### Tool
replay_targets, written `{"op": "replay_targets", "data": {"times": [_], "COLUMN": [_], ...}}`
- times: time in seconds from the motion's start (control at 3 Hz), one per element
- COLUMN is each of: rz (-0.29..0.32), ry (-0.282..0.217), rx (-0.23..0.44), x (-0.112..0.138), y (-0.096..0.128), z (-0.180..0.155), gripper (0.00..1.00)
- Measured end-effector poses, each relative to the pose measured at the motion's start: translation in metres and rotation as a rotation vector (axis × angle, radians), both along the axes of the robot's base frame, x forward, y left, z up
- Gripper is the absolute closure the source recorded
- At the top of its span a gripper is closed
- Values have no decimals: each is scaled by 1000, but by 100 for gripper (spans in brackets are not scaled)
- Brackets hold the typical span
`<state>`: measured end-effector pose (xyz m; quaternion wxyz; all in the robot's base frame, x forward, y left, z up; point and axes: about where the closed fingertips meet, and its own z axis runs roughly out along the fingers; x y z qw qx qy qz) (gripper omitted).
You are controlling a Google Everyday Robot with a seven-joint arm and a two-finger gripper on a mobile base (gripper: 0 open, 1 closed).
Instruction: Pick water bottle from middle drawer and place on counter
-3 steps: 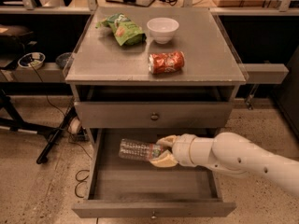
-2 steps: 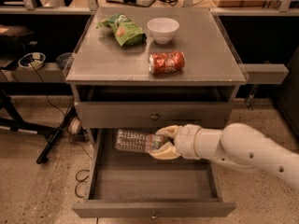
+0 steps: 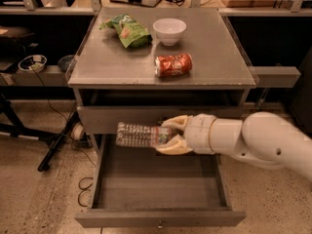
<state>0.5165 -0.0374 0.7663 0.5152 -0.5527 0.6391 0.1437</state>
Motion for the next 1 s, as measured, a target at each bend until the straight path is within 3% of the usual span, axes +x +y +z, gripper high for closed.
{"op": "replay_targets", "data": {"times": [0.67, 1.0], "rz": [-21, -44], "ry": [-99, -141], "rx": [-23, -33], "x": [28, 59], "y": [-7, -16], "z": [54, 71], "gripper": [100, 100]}}
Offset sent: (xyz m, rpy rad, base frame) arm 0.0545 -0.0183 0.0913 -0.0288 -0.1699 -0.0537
